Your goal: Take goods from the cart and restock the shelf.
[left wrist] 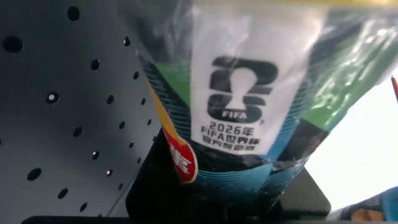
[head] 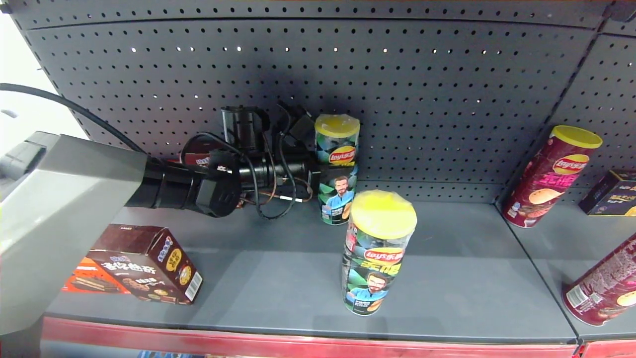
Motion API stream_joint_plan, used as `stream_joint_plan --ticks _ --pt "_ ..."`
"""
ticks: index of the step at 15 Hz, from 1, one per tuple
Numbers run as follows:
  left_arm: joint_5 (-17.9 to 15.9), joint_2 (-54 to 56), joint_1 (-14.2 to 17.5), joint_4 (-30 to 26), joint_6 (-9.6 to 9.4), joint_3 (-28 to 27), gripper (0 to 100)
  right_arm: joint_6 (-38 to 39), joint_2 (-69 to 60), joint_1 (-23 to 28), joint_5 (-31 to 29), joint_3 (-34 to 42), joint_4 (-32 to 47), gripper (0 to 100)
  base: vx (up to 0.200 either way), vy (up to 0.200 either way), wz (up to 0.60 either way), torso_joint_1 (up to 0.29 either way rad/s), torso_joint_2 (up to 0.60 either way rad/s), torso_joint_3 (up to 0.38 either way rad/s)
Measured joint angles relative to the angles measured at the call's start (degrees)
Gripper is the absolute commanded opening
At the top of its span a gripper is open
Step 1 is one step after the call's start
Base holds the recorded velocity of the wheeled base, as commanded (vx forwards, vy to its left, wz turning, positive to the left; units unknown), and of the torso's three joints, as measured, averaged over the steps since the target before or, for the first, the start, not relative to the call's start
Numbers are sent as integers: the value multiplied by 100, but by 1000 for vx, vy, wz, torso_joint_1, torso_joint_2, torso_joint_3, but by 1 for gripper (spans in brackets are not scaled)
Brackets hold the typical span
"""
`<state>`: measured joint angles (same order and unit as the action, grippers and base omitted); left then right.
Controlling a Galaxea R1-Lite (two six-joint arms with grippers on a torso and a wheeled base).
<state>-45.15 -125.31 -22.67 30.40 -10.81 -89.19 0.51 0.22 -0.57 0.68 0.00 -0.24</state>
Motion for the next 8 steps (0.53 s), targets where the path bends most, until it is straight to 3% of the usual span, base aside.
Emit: stream_joint_plan --ticks 8 --pt "18 -341 -124 358 1 -174 0 0 0 0 0 0 0 100 0 0 0 0 0 0"
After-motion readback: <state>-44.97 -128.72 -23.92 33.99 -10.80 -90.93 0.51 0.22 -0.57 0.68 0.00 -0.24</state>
